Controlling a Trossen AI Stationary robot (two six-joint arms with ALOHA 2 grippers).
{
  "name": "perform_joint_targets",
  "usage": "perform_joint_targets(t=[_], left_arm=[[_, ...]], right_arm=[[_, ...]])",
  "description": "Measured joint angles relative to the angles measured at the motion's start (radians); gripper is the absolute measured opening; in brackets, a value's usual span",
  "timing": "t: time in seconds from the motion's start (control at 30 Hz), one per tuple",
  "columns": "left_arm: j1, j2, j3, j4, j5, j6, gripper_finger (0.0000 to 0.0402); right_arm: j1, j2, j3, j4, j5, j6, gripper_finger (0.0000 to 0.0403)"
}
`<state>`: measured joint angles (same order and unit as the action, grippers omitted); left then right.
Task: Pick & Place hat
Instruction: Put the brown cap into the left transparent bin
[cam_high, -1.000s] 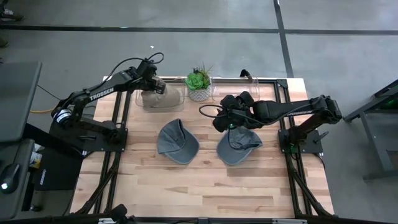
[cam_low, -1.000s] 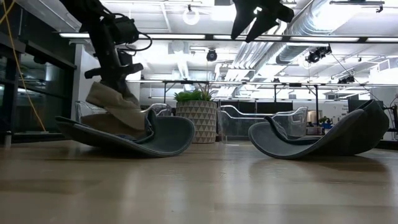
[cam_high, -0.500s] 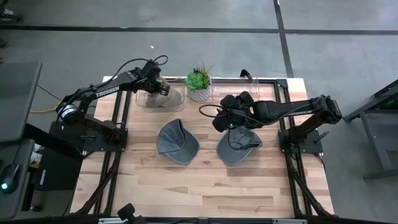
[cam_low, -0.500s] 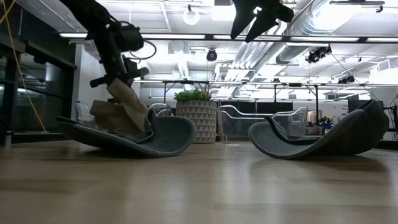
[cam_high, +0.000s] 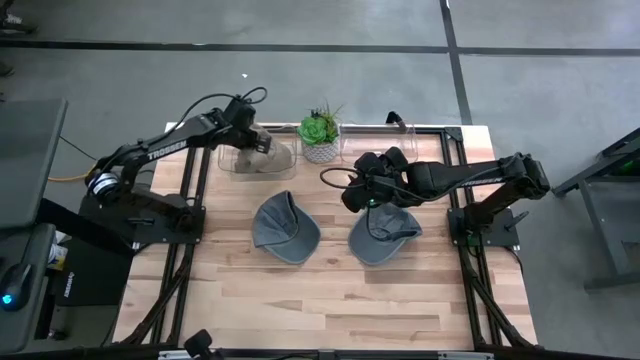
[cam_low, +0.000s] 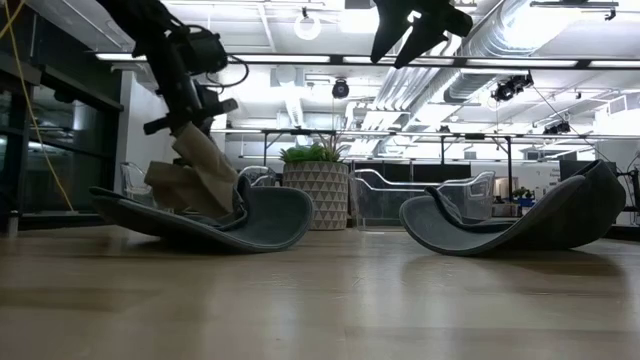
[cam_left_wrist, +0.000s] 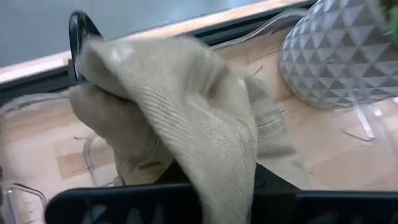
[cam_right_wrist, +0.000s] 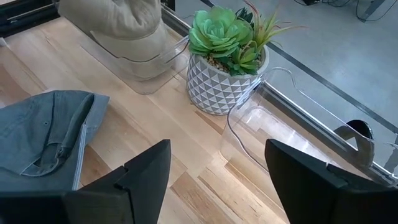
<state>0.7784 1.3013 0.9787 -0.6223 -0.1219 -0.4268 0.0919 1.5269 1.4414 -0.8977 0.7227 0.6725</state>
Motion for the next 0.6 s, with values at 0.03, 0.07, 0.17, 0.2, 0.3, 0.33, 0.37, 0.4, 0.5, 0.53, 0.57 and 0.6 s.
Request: perform_joint_targets(t=[0.03, 0.07, 0.17, 0.2, 0.3, 0.33, 0.37, 0.4, 0.5, 0.53, 0.57, 0.6], left_arm=[[0.000, -0.008, 0.000, 0.000, 0.000, 0.000, 0.0024], [0.000, -0.014, 0.000, -0.001, 0.000, 0.001, 0.0035], [0.000, -0.039, 0.000, -0.012, -0.003, 0.002, 0.0078], [0.000, -0.049, 0.000, -0.016, -0.016, 0.003, 0.0093], [0.000, -0.079, 0.000, -0.030, -0.070, 0.004, 0.0138], [0.000, -0.087, 0.003, -0.036, -0.081, 0.003, 0.0151], [0.000, -0.092, 0.008, -0.043, -0.090, 0.003, 0.0163], [0.000, -0.096, 0.015, -0.055, -0.094, 0.003, 0.0173], [0.000, -0.110, 0.053, -0.105, -0.103, -0.018, 0.0188], [0.000, -0.116, 0.069, -0.123, -0.102, -0.034, 0.0189], [0.000, -0.122, 0.085, -0.143, -0.096, -0.048, 0.0187], [0.000, -0.128, 0.101, -0.164, -0.084, -0.058, 0.0183]], right_arm=[[0.000, 0.000, 0.000, 0.000, 0.000, 0.000, 0.0257], [0.000, 0.000, 0.000, 0.000, 0.000, 0.000, 0.0257], [0.000, 0.000, 0.000, 0.000, 0.000, 0.000, 0.0257], [0.000, 0.000, 0.000, 0.000, 0.000, 0.000, 0.0257], [0.000, 0.000, 0.000, 0.000, 0.000, 0.000, 0.0257], [0.000, 0.000, 0.000, 0.000, 0.000, 0.000, 0.0257], [0.000, 0.000, 0.000, 0.000, 0.000, 0.000, 0.0257], [0.000, 0.000, 0.000, 0.000, 0.000, 0.000, 0.0257], [0.000, 0.000, 0.000, 0.000, 0.000, 0.000, 0.0257], [0.000, 0.000, 0.000, 0.000, 0.000, 0.000, 0.0257], [0.000, 0.000, 0.000, 0.000, 0.000, 0.000, 0.0257], [0.000, 0.000, 0.000, 0.000, 0.000, 0.000, 0.0257]])
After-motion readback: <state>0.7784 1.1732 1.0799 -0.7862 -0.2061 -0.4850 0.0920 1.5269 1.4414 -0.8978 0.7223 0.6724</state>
